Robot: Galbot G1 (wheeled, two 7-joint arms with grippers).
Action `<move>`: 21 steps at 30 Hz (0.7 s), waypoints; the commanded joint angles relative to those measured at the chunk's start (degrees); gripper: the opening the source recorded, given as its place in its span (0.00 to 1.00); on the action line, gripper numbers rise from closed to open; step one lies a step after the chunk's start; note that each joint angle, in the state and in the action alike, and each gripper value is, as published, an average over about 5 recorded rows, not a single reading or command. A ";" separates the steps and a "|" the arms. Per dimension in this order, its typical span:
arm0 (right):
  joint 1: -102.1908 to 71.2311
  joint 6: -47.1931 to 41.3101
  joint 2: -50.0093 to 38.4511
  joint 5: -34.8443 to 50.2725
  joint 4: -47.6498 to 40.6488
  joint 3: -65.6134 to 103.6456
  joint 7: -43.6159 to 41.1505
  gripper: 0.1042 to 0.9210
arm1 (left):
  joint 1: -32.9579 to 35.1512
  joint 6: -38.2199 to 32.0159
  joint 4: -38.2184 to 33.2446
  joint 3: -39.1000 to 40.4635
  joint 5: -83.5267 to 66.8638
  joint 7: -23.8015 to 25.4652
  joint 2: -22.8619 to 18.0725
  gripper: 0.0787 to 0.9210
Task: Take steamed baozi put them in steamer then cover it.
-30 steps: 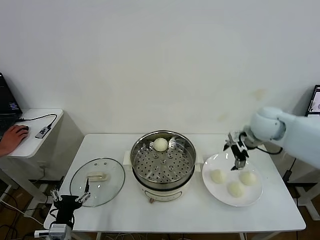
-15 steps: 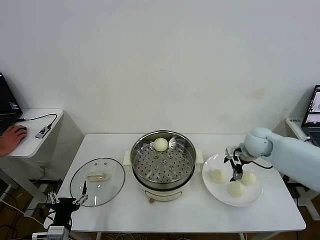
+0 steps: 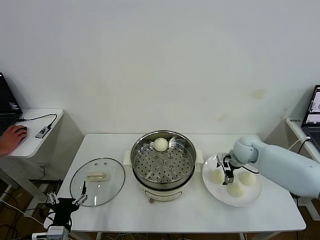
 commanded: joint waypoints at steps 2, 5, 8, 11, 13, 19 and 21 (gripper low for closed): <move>-1.98 -0.10 1.36 -1.58 -1.69 1.50 0.39 0.79 | -0.22 0.02 0.08 -0.12 -0.08 0.01 0.08 0.88; -1.88 -0.27 1.21 -1.59 -1.64 1.52 0.16 0.73 | -0.28 0.02 0.12 -0.08 -0.06 0.00 -0.02 0.88; -1.68 -0.12 0.94 -1.47 -1.45 1.45 -0.11 0.68 | -0.20 0.01 0.04 -0.09 -0.06 -0.02 -0.05 0.88; -1.22 0.10 0.64 -1.14 -1.23 1.48 -0.35 0.64 | -0.13 0.00 -0.06 -0.18 -0.07 -0.03 0.02 0.88; -0.67 0.09 0.24 -0.89 -0.89 1.41 -0.51 0.63 | -0.13 0.00 -0.12 -0.24 -0.08 -0.04 0.02 0.88; 6.31 -0.65 -3.54 3.19 3.17 -2.19 -1.85 0.60 | -0.17 0.04 -0.49 -0.18 -0.16 -0.02 0.15 0.88; 10.19 -1.35 -5.32 5.92 4.93 -4.45 -2.23 0.59 | -0.35 0.07 -0.52 -0.12 -0.23 -0.02 0.24 0.88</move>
